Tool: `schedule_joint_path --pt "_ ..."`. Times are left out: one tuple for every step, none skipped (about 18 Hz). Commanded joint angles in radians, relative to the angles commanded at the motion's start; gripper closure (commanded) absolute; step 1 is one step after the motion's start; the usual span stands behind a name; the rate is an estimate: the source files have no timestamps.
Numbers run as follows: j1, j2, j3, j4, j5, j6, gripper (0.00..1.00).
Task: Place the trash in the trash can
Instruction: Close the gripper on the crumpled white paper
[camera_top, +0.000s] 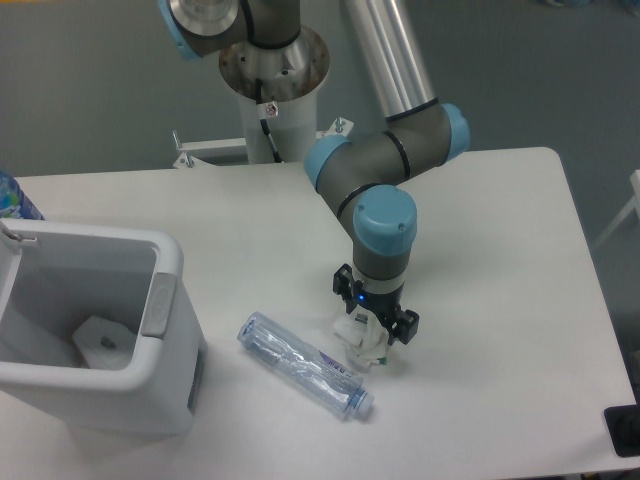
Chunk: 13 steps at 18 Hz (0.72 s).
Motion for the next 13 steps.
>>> schedule_joint_path --pt "0.0 0.002 0.0 -0.002 0.0 -0.002 1.0" --pt "0.0 0.003 0.003 -0.003 0.0 -0.003 1.0" --pt "0.0 0.005 0.014 -0.003 0.0 -0.005 1.0" --pt "0.0 0.008 0.026 -0.005 -0.002 -0.005 1.0" --pt "0.0 0.008 0.034 -0.006 -0.006 -0.005 1.0" --pt "0.0 0.009 0.04 -0.006 -0.009 -0.005 1.0" --pt "0.0 0.011 0.044 -0.006 -0.009 -0.005 1.0" --pt "0.0 0.014 0.054 -0.006 -0.011 -0.006 1.0" --pt "0.002 0.021 0.067 -0.015 -0.011 -0.015 1.0" --pt "0.006 0.026 0.078 -0.018 -0.011 -0.027 1.0" --pt "0.008 0.028 0.081 -0.02 -0.012 -0.037 1.0" --pt "0.009 0.032 0.083 -0.02 -0.014 -0.041 1.0" --pt "0.009 0.037 0.084 -0.02 -0.014 -0.043 1.0"
